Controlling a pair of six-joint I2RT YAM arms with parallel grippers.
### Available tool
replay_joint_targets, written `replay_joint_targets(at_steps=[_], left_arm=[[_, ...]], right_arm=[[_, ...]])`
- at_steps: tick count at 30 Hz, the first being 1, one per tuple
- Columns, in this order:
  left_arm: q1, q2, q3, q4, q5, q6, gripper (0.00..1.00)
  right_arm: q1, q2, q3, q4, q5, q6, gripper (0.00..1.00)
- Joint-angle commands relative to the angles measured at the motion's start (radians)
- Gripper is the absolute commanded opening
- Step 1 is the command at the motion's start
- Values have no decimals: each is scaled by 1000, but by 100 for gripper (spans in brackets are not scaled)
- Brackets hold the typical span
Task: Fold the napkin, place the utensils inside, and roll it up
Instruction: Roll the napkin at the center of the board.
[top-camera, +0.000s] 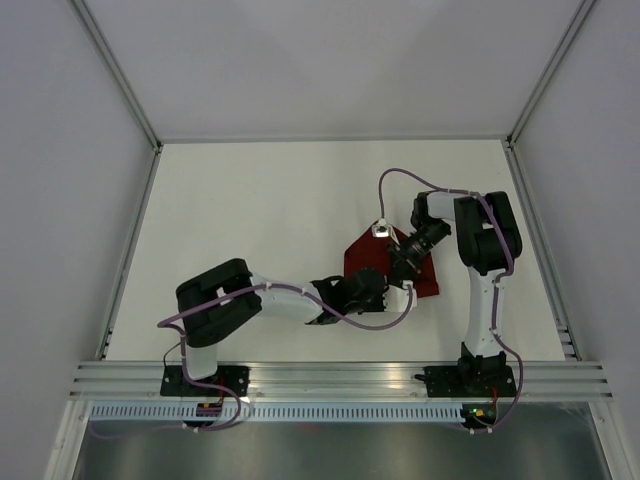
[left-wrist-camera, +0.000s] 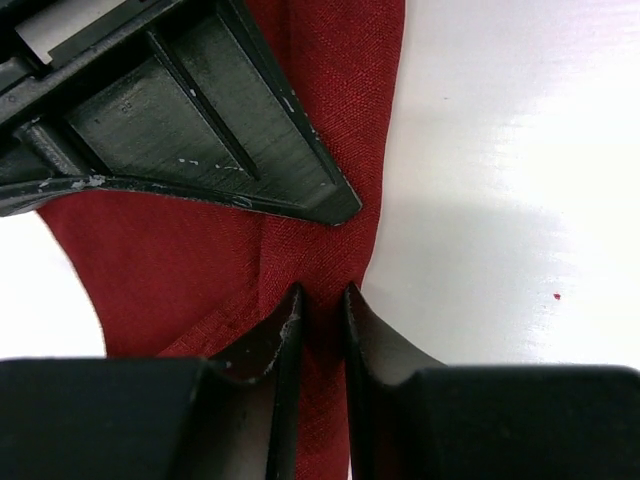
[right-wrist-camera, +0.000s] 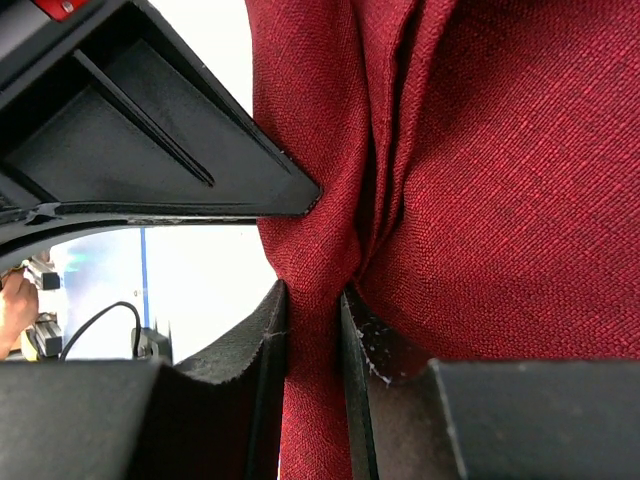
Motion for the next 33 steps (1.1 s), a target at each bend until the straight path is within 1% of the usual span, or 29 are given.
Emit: replay_joint_targets(at_steps=[1, 2, 3, 4, 5, 7, 8, 10, 11, 16, 17, 19, 22, 25, 28, 31, 33], left_arm=[[52, 42, 76, -182, 236, -100, 10], [57, 54, 85, -201, 264, -109, 5], [64, 62, 94, -218, 295, -118, 3], [77, 69, 114, -257, 345, -134, 2], [83, 76, 119, -268, 369, -140, 2], [92, 93, 131, -299, 416, -157, 2], [103, 99, 136, -322, 433, -163, 2], [118, 111, 151, -342, 487, -181, 2], [124, 116, 159, -359, 501, -189, 2], [158, 140, 205, -422, 583, -235, 2], [173, 151, 211, -432, 622, -241, 2], [196, 155, 220, -448, 675, -264, 2], [227, 157, 226, -458, 734, -299, 2], [259, 177, 248, -486, 806, -330, 2], [291, 208, 275, -520, 870, -361, 2], [328, 240, 307, -549, 948, -396, 2], [353, 263, 323, -547, 1003, -427, 2]], right_arm=[[8, 33, 3, 112, 77, -49, 19], [8, 22, 3, 119, 77, -42, 22], [7, 13, 2, 130, 78, -33, 25], [8, 1, -4, 139, 78, -23, 28], [8, -28, -11, 164, 78, -4, 35], [7, -68, -24, 198, 80, 26, 43], [7, -108, -29, 221, 81, 49, 48], [5, -149, -41, 271, 86, 88, 52], [4, -189, -46, 290, 91, 124, 57], [-12, -286, -69, 377, 101, 233, 62], [-16, -310, -73, 405, 103, 250, 65], [-31, -335, -95, 438, 106, 311, 65], [-61, -387, -135, 555, 124, 384, 66], [-102, -470, -182, 632, 141, 428, 66], [-137, -531, -221, 635, 144, 408, 66], [-151, -658, -287, 632, 152, 359, 66], [-153, -712, -356, 647, 152, 331, 67]])
